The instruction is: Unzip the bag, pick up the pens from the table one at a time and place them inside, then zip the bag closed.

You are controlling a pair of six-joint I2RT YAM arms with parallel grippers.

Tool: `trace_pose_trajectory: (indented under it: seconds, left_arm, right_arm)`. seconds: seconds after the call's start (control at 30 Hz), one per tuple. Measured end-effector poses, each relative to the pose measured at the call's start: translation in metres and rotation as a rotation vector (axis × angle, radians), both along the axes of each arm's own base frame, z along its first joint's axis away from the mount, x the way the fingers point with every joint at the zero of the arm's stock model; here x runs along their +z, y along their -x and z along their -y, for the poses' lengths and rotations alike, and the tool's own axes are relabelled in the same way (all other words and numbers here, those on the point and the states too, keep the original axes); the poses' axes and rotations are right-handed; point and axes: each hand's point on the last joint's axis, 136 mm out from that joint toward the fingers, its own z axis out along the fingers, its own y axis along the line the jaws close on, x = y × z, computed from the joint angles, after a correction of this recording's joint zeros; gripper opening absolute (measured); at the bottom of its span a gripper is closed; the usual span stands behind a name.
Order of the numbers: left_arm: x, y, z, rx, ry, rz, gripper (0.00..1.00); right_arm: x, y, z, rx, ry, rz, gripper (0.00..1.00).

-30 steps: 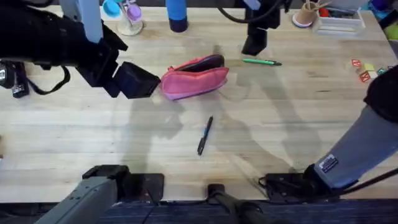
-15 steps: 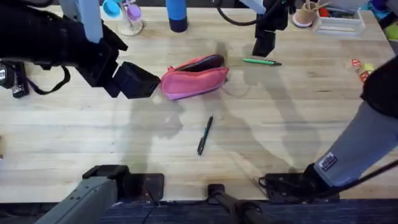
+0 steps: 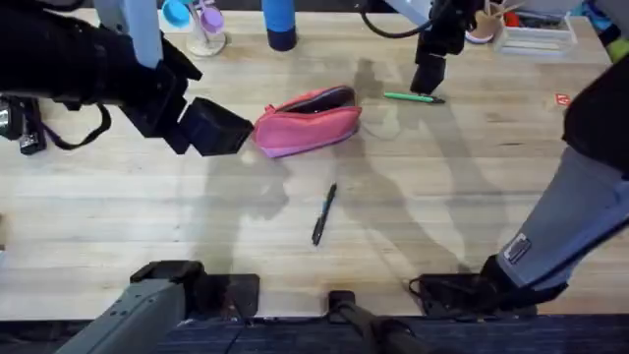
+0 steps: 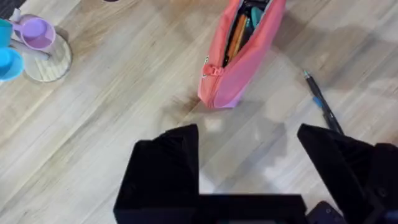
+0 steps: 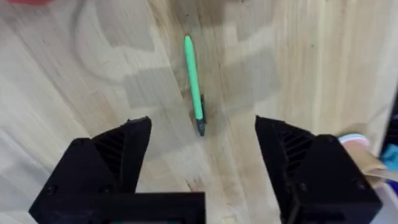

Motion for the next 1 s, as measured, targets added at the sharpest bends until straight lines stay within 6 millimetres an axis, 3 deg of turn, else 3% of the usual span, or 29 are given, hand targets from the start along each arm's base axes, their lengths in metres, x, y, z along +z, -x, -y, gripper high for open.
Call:
trace_pose_trajectory:
  seconds: [0.23,0.77,1.0]
  left_arm:
    - [0.0,0.0,0.0,0.0,0.0,0.0,0.994]
    - [0.0,0.0,0.0,0.0,0.0,0.0,0.993]
    - [0.0,0.0,0.0,0.0,0.0,0.0,0.993]
  right_arm:
    - [-0.025,-0.003,0.01,-0.038,-0.048,-0.063,0.997]
    - [-0.085,-0.005,0.002,0.014,-0.075,-0.18,0.99]
    - [-0.093,-0.01,0.002,0.011,-0.072,-0.183,0.759]
